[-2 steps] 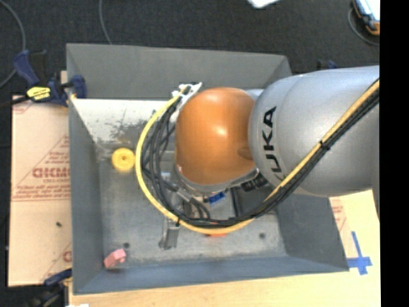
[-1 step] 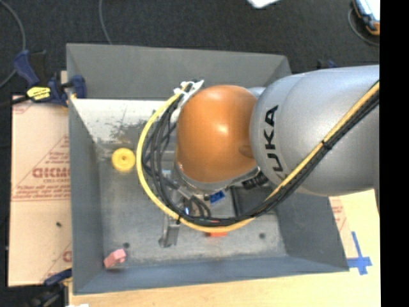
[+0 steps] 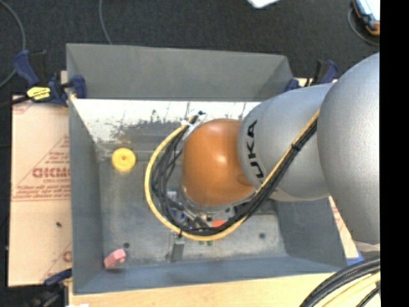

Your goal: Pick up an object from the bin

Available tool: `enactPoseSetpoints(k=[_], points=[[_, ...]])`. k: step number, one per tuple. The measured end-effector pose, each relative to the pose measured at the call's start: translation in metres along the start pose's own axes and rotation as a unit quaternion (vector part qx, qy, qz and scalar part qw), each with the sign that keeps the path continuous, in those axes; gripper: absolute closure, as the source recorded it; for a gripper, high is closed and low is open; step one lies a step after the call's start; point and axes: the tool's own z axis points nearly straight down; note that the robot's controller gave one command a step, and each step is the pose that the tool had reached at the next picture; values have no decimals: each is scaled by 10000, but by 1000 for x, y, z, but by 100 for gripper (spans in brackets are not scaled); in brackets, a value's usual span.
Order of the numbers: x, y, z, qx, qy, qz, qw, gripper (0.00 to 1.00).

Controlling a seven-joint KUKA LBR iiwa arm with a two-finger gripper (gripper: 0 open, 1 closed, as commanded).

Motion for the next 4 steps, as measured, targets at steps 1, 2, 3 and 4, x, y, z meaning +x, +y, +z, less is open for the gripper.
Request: enactPoseSetpoints(k=[1, 2, 3, 4], points=[[-16, -8, -12, -19, -89, -627, 9980, 0], [-23, -44, 27, -1, 2, -1270, 9919, 0], [-60, -86, 36, -4, -110, -1441, 9895, 0], [-59, -95, 48, 0, -38, -1747, 9846, 0]])
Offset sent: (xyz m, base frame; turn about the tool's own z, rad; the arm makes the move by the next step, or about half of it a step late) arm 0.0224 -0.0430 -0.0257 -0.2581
